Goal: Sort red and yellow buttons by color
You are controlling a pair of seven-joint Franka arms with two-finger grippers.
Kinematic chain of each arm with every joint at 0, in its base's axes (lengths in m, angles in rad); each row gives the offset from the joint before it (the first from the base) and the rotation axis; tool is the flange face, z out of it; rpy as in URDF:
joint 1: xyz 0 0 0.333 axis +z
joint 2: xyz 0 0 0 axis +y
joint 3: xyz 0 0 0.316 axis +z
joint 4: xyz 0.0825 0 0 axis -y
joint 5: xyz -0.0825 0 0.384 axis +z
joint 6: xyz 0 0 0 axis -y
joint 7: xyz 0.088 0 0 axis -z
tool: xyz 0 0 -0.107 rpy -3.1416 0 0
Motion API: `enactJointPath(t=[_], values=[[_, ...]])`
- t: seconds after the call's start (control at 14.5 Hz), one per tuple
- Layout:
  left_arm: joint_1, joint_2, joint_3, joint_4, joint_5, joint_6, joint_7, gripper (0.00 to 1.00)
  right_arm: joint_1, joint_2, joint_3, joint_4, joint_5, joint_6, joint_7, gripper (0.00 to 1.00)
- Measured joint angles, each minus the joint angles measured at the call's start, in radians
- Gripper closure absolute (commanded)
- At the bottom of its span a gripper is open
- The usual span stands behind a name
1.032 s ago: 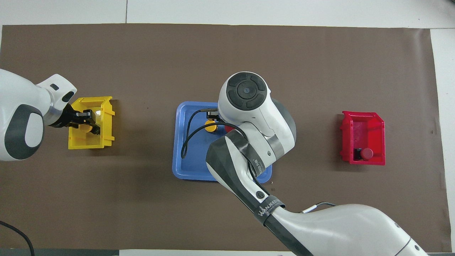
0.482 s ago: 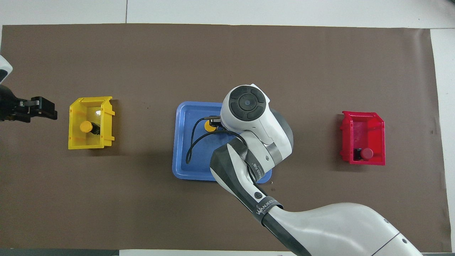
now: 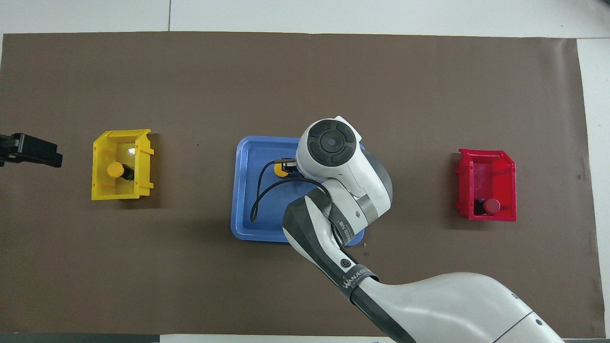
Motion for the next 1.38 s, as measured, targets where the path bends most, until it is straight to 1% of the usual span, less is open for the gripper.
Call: enactJointPath(t=[0.07,0.28,0.41,0.55,0.69,0.76,0.83,0.96,1.03,1.1,1.17,1.24,1.38], values=[[0.000,0.004,0.000,0.001,0.000,0.000,0.002,0.00,0.000,-0.001,0.000,0.000,0.000,0.000,0.000,0.77],[0.000,0.006,0.000,0.003,0.000,0.000,0.003,0.00,-0.001,-0.005,-0.002,0.012,0.000,-0.012,0.000,0.77],[0.000,0.006,0.000,0.006,0.000,0.007,0.004,0.00,-0.014,-0.023,-0.013,0.051,-0.001,-0.069,0.000,0.77],[-0.002,0.007,0.000,0.004,0.000,0.041,0.003,0.00,-0.062,-0.085,-0.021,0.081,-0.003,-0.163,-0.033,0.77],[-0.033,0.010,-0.004,-0.019,-0.001,0.101,-0.051,0.00,-0.138,-0.188,-0.025,0.074,-0.003,-0.307,-0.134,0.77],[-0.071,0.012,-0.007,-0.041,-0.002,0.138,-0.115,0.00,-0.190,-0.251,-0.026,0.048,-0.004,-0.365,-0.204,0.77],[-0.124,0.016,-0.011,-0.069,-0.002,0.187,-0.197,0.00,-0.253,-0.318,-0.027,0.001,-0.004,-0.393,-0.291,0.77],[-0.245,0.037,-0.018,-0.141,-0.002,0.330,-0.385,0.00,-0.411,-0.434,-0.029,-0.122,-0.001,-0.398,-0.509,0.77],[-0.306,0.060,-0.021,-0.174,-0.002,0.404,-0.473,0.00,-0.495,-0.474,-0.030,-0.184,0.004,-0.381,-0.620,0.77],[-0.362,0.095,-0.024,-0.195,-0.002,0.462,-0.545,0.00,-0.572,-0.503,-0.032,-0.248,0.009,-0.335,-0.720,0.77],[-0.403,0.136,-0.024,-0.200,-0.002,0.509,-0.599,0.00,-0.625,-0.520,-0.034,-0.309,0.011,-0.280,-0.792,0.77],[-0.434,0.179,-0.025,-0.200,-0.002,0.556,-0.639,0.00,-0.653,-0.528,-0.035,-0.359,0.012,-0.231,-0.839,0.77],[-0.479,0.253,-0.025,-0.198,-0.002,0.632,-0.700,0.00,-0.669,-0.528,-0.033,-0.416,0.012,-0.171,-0.891,0.77]])
